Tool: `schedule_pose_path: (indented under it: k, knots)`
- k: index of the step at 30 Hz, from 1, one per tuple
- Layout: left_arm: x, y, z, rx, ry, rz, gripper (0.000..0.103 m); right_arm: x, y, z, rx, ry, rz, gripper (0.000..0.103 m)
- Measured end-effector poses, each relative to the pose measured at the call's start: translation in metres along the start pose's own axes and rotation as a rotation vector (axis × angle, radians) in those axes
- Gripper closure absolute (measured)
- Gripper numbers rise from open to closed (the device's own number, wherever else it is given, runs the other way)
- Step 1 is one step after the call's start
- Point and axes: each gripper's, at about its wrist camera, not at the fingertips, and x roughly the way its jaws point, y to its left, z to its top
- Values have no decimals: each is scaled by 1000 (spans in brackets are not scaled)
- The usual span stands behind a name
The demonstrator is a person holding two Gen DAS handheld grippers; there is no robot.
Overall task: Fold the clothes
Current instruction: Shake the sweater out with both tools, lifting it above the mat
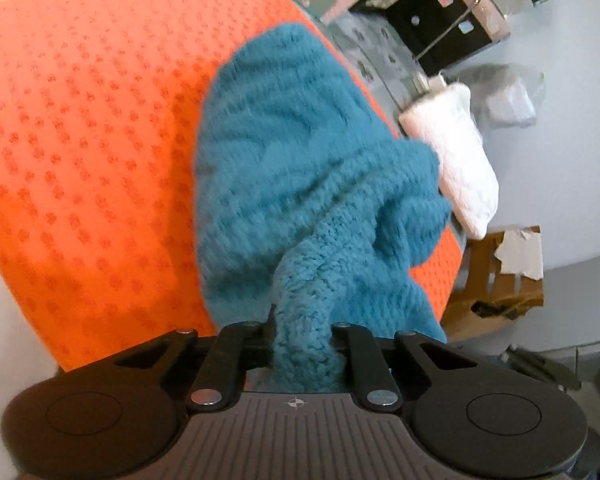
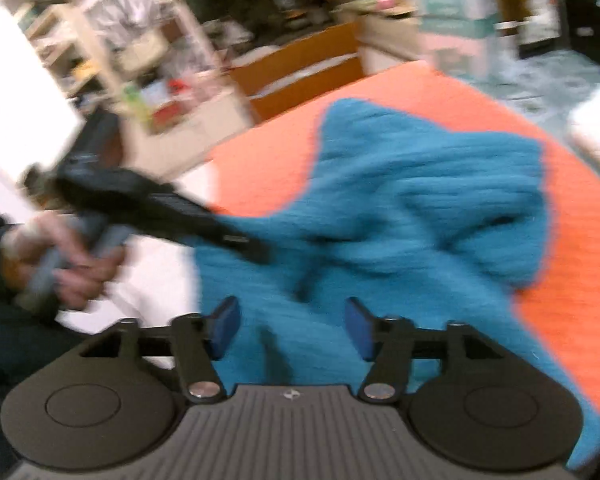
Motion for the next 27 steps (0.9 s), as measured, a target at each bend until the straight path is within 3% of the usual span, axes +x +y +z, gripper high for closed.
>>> schedule_pose_path:
  k: [2,5,10,16,17,19,21,27]
  knots:
    - [-8,3,8,17,-31,13,89,0,-19,-1,19,1,-85,34]
    - [-16,9,22,25,-49,26,89,8,-41,0,24,-2,-175,16]
    - [-22,14,47,52,-53,40,89,32,-45,6,-45,44,-215,14]
    - [-28,20,88,127,-38,16,90,89,-38,22,-88,118,-200,15]
    - [-28,22,96,139,-33,8,90,99,-36,24,-80,130,-200,19]
    - [-28,25,115,170,-15,-16,90,117,-31,27,-52,149,-206,35]
    - [-28,29,136,202,2,-33,91,121,-28,29,-5,139,-247,80]
    - [-28,51,212,265,42,-69,91,101,-7,30,117,92,-398,89]
